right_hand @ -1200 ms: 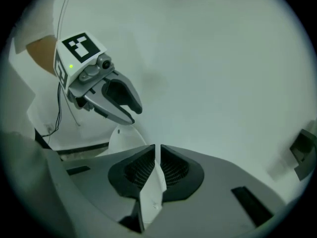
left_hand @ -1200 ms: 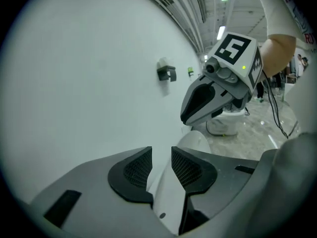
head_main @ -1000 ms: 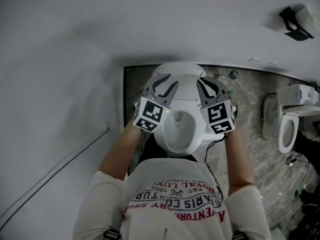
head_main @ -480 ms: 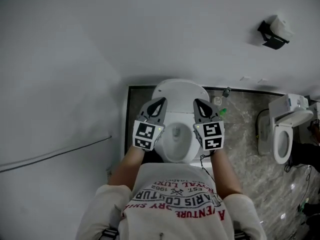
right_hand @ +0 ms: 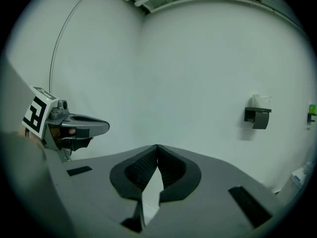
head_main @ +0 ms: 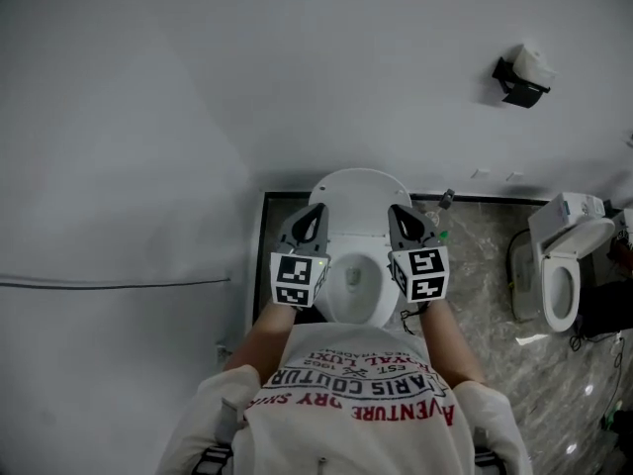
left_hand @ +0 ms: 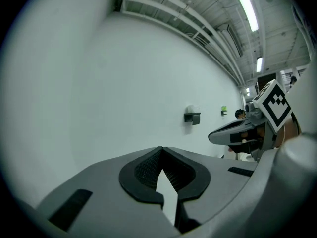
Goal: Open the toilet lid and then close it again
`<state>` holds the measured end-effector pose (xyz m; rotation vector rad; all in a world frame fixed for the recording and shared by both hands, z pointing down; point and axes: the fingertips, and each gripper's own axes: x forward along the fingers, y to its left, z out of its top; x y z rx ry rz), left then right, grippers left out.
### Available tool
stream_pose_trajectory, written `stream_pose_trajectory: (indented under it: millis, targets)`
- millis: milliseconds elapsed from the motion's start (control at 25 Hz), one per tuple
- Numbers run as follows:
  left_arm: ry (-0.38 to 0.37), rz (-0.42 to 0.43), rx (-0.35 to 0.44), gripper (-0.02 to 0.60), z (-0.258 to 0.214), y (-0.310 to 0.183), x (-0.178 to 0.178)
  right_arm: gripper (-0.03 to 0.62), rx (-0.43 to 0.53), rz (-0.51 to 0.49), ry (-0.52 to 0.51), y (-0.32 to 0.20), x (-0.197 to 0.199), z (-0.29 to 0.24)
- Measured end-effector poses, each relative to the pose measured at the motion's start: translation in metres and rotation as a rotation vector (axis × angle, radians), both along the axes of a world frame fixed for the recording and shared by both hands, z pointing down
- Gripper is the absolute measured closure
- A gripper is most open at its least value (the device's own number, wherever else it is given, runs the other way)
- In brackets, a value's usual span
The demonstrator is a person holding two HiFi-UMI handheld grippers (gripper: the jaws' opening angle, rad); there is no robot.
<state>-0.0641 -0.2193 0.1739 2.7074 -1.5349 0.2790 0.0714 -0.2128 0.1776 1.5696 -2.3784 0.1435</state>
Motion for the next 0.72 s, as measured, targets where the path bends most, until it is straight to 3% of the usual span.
stream_pose_trajectory:
  millis: [200,720]
  targets:
    - [0.009,0.03,0.06,0.575,-0.018,0.013,0.009,0.579,0.009,0.006,-0.018,0.011,-0.009,0.004]
    - [-0.041,0.035,0.053,0.577,-0.015,0.021,0.018,0.579,0.056,-0.015,0.032,0.016,-0.016,-0.004]
